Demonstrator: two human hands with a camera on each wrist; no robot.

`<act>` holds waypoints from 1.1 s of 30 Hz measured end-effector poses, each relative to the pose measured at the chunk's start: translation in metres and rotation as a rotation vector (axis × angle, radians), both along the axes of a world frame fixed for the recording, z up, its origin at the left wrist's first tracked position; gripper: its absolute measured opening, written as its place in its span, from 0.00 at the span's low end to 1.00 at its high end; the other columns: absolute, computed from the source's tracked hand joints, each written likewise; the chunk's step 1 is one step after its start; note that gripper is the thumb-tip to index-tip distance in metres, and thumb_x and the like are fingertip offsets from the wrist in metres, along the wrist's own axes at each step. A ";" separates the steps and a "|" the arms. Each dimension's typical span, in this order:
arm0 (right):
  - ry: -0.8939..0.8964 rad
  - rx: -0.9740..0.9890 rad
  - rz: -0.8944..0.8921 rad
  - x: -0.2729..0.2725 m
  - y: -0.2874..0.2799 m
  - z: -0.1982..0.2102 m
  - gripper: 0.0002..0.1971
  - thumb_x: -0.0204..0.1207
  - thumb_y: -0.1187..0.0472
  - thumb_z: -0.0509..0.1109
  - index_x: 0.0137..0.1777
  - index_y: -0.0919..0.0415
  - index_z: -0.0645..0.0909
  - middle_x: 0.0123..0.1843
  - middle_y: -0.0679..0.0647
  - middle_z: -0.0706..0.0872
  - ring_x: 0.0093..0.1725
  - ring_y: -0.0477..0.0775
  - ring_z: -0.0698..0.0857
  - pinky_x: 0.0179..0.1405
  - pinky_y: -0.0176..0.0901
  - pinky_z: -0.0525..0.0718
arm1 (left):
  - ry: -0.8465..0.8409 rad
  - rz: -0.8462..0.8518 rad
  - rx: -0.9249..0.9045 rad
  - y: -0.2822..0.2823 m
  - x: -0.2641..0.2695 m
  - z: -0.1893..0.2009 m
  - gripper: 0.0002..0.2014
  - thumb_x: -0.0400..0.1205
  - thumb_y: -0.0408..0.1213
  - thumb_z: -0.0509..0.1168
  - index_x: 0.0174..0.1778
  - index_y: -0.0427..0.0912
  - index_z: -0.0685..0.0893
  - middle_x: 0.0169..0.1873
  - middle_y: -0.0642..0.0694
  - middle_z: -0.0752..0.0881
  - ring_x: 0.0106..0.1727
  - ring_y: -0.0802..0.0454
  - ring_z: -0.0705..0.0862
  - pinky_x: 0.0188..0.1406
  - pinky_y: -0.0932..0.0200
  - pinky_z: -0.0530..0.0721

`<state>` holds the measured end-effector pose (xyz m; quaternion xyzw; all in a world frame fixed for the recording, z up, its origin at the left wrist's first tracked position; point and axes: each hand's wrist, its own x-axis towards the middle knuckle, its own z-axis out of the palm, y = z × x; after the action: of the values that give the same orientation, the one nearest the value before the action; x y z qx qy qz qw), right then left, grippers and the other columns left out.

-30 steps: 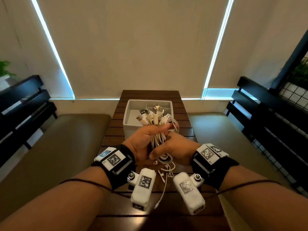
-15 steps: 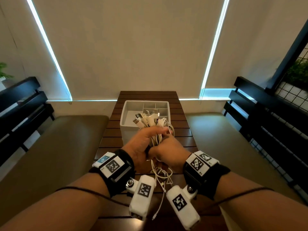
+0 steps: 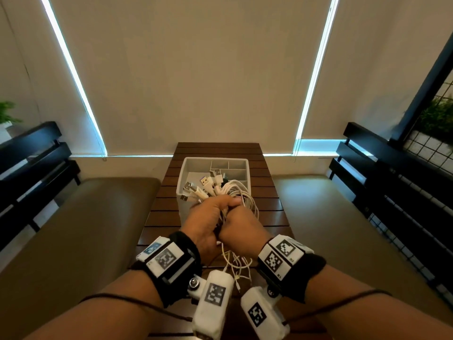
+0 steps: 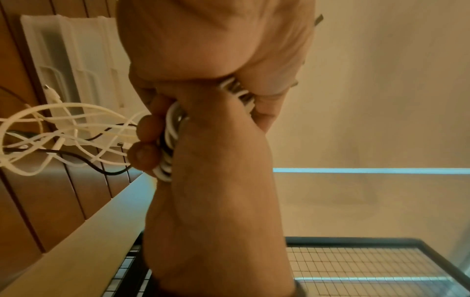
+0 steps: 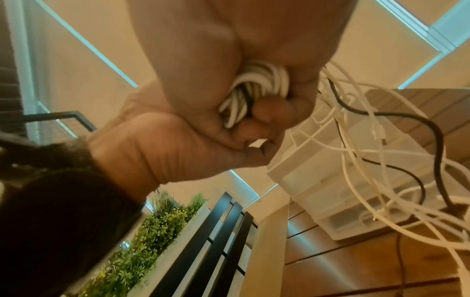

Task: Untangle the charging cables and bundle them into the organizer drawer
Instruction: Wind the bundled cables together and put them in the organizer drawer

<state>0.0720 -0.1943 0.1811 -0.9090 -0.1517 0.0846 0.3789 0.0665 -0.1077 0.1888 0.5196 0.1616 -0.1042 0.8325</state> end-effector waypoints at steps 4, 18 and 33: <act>0.145 0.057 0.141 0.004 -0.009 0.002 0.05 0.69 0.69 0.72 0.44 0.61 0.81 0.39 0.58 0.85 0.38 0.56 0.85 0.38 0.47 0.83 | -0.039 -0.095 -0.044 0.009 -0.001 0.001 0.07 0.76 0.30 0.68 0.48 0.38 0.89 0.37 0.41 0.89 0.36 0.44 0.87 0.27 0.56 0.85; -0.288 0.227 -0.162 0.023 -0.054 0.039 0.15 0.62 0.52 0.83 0.35 0.54 0.79 0.28 0.46 0.81 0.27 0.41 0.78 0.25 0.32 0.76 | -0.145 -0.260 0.108 0.040 0.014 0.012 0.15 0.70 0.28 0.71 0.52 0.33 0.88 0.44 0.38 0.91 0.45 0.46 0.90 0.55 0.48 0.84; 0.074 0.401 0.307 0.043 -0.060 0.037 0.08 0.82 0.63 0.66 0.60 0.59 0.78 0.38 0.56 0.84 0.36 0.54 0.83 0.41 0.46 0.84 | -0.182 -0.264 0.172 0.042 0.026 0.021 0.07 0.64 0.32 0.75 0.27 0.40 0.81 0.19 0.46 0.76 0.18 0.52 0.74 0.27 0.59 0.75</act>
<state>0.1148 -0.2542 0.2179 -0.7783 -0.2879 0.1426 0.5394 0.0926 -0.0656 0.2098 0.6127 0.0245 -0.1509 0.7754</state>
